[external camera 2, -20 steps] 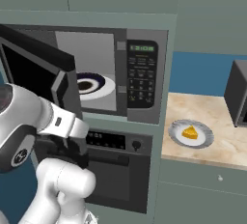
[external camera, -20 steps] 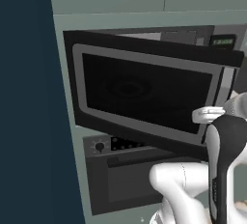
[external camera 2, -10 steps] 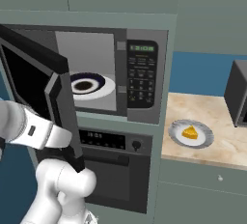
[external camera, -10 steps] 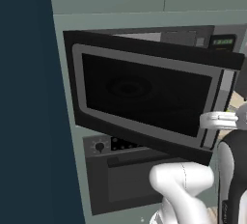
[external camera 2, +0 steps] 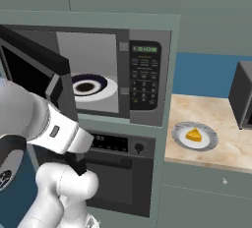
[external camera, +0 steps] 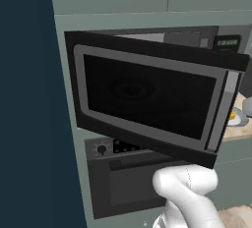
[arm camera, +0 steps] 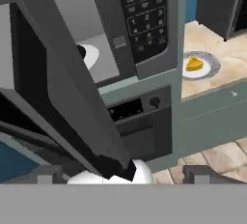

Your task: Pick the cheese from the counter and place it in the microwave. Then turn on the microwave.

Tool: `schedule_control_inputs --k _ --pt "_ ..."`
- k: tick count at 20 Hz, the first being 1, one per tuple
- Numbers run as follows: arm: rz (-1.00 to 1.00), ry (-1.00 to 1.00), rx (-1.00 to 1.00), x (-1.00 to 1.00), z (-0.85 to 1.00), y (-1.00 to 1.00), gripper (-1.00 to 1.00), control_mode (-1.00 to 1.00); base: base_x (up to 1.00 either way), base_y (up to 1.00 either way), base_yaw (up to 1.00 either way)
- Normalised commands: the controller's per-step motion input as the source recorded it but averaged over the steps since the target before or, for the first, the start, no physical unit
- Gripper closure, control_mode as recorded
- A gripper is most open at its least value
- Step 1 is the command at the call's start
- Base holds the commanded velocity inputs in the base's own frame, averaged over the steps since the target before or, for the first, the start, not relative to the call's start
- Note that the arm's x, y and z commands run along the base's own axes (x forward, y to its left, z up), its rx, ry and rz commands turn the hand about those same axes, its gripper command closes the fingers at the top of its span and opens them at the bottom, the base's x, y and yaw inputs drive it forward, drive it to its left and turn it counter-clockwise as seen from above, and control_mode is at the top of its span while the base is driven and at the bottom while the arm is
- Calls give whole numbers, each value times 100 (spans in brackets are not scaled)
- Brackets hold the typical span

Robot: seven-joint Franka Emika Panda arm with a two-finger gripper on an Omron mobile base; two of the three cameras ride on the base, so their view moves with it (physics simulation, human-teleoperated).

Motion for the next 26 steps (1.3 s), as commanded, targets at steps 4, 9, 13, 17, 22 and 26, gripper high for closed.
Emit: schedule_control_inputs --k 4,9,13,17,22,26 --pt "1 2 40 6 0 -82 -100 -100 0 0 0" --pt "1 1 44 54 -6 -38 -100 -100 0 0 0" --pt "3 0 44 73 -25 -3 -100 -100 0 0 0" --pt "2 0 43 71 -30 0 -100 -100 0 0 0" --pt "3 1 36 80 -24 3 -100 -100 0 0 0" --pt "3 5 16 49 -11 15 -100 -100 0 0 0"
